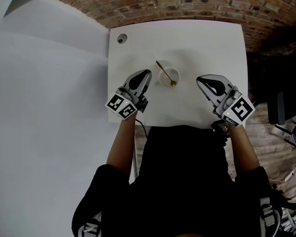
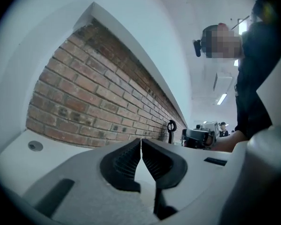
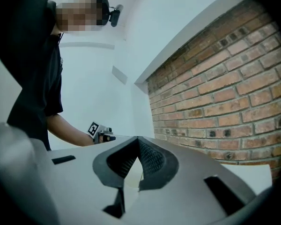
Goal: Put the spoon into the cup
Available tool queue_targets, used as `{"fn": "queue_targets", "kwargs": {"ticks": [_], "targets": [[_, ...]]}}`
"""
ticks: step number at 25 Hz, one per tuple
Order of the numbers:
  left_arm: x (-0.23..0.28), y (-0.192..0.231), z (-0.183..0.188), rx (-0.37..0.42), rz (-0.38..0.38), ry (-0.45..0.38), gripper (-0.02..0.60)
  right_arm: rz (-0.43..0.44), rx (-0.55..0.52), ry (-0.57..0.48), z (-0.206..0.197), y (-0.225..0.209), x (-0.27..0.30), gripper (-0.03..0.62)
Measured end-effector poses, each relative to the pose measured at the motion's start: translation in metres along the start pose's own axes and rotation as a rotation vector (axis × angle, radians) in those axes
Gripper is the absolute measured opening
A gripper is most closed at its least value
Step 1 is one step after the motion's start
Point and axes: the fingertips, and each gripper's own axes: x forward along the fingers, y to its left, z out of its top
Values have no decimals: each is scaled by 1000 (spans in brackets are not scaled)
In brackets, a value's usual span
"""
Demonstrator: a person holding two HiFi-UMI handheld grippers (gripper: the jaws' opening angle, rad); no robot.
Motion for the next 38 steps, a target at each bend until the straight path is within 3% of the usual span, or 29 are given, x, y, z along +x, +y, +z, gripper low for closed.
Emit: {"fn": "queue_targets", "kwargs": {"ticks": [2,8,10,14,18,24,28,38], "targets": [[-3,-14,12,24,-21,-20,18,13,-8,-14,7,4,-2,6],[-15,-53,46,95,-54,-59,15,118,98,-174,32,20,-8,6],[-19,-70,47,121,-73,-46,15,144,103,-155,29,29,-10,6],[-30,-96,43,160,-99,-20,15,278,259,-84,13,51,-14,6],[-37,-114,33,156,-123,-5,15,325,236,-26,-1,74,-24,6],[-51,-121,7,120,-141,58,15,217,165,-44,2,84,-35,6],[-60,-122,-4,86,-158,95,15,142,129,19,-2,92,-34,6],[-129,-138,6,42,-254,27,15,109,77,39,-8,183,-2,6]]}}
